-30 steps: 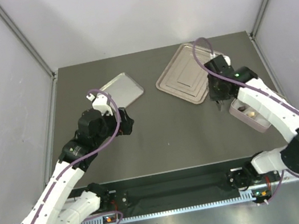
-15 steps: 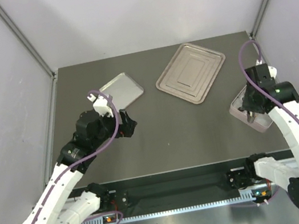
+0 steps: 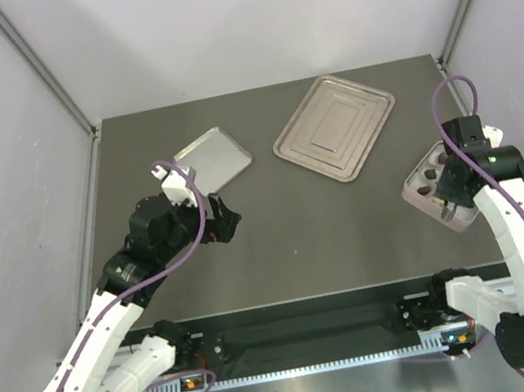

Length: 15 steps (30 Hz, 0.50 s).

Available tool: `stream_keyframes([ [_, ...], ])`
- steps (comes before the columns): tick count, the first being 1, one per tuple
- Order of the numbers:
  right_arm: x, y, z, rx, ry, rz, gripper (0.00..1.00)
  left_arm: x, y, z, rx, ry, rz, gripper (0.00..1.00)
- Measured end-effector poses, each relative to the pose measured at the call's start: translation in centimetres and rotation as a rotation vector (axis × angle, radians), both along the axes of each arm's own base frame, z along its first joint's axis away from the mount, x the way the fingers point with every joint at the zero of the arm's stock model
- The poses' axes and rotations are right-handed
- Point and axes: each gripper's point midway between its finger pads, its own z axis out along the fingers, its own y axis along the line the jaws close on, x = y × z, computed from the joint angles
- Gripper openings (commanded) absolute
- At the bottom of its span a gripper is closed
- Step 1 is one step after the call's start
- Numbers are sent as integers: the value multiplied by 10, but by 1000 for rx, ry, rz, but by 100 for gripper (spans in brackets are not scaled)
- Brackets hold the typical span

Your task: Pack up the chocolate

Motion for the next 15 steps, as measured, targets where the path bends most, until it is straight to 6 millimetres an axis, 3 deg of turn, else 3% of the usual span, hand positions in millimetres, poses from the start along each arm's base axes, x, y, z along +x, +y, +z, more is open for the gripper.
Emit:
stream_keyframes([
  [8, -10, -13, 2, -32, -12, -91, 31, 2, -2, -6, 15, 17, 0, 95],
  [15, -35, -14, -22, -36, 18, -116, 31, 3, -9, -19, 49, 53, -14, 95],
])
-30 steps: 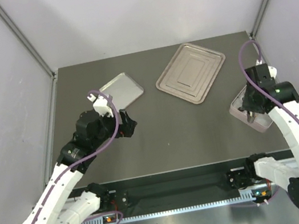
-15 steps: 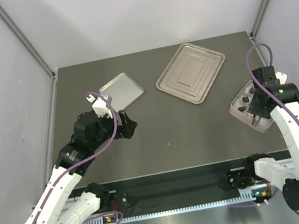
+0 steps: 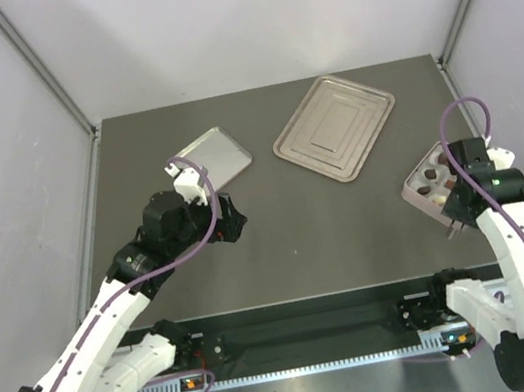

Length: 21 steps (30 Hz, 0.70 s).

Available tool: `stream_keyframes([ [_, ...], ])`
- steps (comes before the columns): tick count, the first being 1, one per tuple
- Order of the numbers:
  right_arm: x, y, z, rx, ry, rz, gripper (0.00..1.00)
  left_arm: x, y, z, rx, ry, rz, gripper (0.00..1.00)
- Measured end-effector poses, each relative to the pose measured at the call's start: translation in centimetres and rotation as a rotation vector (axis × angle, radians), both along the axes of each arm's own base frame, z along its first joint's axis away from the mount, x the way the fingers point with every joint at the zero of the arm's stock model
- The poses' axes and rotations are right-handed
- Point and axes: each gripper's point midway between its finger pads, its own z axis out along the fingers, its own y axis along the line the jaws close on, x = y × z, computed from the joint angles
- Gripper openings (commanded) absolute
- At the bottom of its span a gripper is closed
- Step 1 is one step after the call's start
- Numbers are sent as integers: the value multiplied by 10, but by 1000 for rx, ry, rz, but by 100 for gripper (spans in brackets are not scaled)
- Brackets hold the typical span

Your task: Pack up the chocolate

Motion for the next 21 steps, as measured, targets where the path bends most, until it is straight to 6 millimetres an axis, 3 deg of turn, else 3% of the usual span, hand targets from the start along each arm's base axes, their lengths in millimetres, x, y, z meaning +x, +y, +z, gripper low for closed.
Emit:
stream_keyframes([
  [12, -8, 1, 6, 5, -61, -18, 32, 1, -4, -7, 20, 18, -5, 95],
  [21, -18, 4, -6, 23, -27, -29, 33, -2, -6, -7, 20, 18, -16, 95],
])
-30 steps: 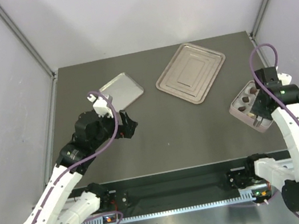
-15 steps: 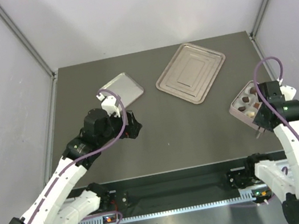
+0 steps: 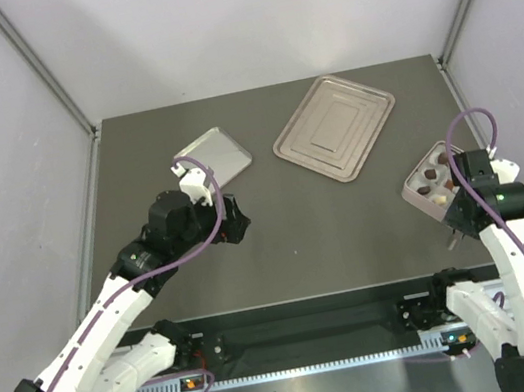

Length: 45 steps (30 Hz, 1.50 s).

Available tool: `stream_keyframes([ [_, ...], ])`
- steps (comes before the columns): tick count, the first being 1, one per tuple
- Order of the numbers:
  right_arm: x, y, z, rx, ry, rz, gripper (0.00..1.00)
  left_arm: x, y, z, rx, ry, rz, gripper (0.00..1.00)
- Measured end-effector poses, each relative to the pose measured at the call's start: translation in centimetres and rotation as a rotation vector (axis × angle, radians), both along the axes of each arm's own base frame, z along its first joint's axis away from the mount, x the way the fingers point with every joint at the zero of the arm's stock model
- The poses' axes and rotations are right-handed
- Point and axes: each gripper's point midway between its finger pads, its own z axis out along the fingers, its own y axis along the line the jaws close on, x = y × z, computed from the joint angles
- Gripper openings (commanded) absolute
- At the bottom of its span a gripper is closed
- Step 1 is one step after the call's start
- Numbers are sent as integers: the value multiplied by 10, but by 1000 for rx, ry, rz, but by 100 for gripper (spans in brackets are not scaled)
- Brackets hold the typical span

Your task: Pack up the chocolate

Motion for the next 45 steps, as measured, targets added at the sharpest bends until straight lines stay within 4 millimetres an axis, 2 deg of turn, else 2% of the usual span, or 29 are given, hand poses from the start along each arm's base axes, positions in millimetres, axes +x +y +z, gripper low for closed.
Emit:
stream_keyframes([
  [20, -3, 5, -4, 29, 10, 8, 40, -1, -1, 0, 3, -3, -2, 95],
  [31, -4, 5, -2, 27, 9, 9, 40, -1, -1, 0, 3, -3, -3, 95],
  [33, -3, 5, 5, 26, 0, 17, 41, -1, -1, 0, 3, -3, -3, 95],
  [37, 9, 7, 39, 23, -78, 66, 40, -1, -1, 1, 3, -5, 0, 95],
  [40, 21, 17, 65, 47, -150, 155, 40, -2, 0, 3, -2, -12, -1, 95],
  [45, 30, 34, 98, 77, -241, 311, 41, -5, 1, 11, -19, -36, -4, 95],
])
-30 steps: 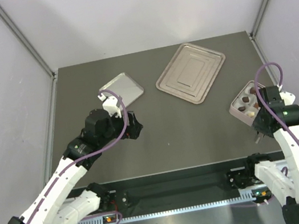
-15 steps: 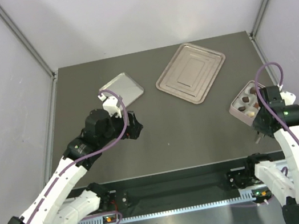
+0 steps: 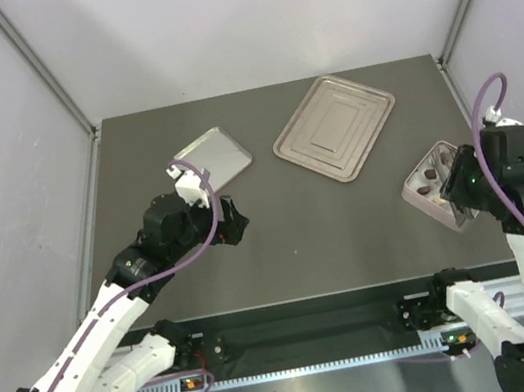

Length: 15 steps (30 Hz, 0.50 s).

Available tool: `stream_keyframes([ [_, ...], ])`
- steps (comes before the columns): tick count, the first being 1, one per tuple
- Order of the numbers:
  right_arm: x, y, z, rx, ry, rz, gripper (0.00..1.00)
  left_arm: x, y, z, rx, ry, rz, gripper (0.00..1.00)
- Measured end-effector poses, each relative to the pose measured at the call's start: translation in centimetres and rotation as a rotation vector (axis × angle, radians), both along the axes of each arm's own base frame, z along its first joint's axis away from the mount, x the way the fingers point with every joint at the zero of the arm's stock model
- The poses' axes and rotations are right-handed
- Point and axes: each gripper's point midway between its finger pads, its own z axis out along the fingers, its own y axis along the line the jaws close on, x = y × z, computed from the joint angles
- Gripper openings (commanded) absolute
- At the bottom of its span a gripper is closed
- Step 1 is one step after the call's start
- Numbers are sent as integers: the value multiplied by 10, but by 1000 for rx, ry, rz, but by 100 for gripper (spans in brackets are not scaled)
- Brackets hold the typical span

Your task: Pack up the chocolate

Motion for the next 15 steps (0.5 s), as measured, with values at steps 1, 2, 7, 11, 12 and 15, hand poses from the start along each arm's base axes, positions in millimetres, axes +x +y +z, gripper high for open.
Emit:
stream_keyframes([
  [1, 1, 4, 6, 5, -19, 32, 41, 0, 1, 1, -2, -4, 2, 95],
  [2, 2, 9, 10, 16, -34, 64, 41, 0, 1, 2, -2, -6, 3, 95],
  [7, 9, 38, 22, 95, -88, 245, 40, 1, 3, 1, 4, -8, 16, 95],
  [11, 23, 58, 28, 174, -117, 336, 39, 3, 6, 0, 15, -8, 37, 95],
  [12, 30, 62, 29, 193, -121, 354, 39, 5, 6, -2, 22, -4, 43, 95],
  [15, 61, 72, 27, 238, -117, 388, 38, 8, 6, -9, 40, 14, 51, 95],
])
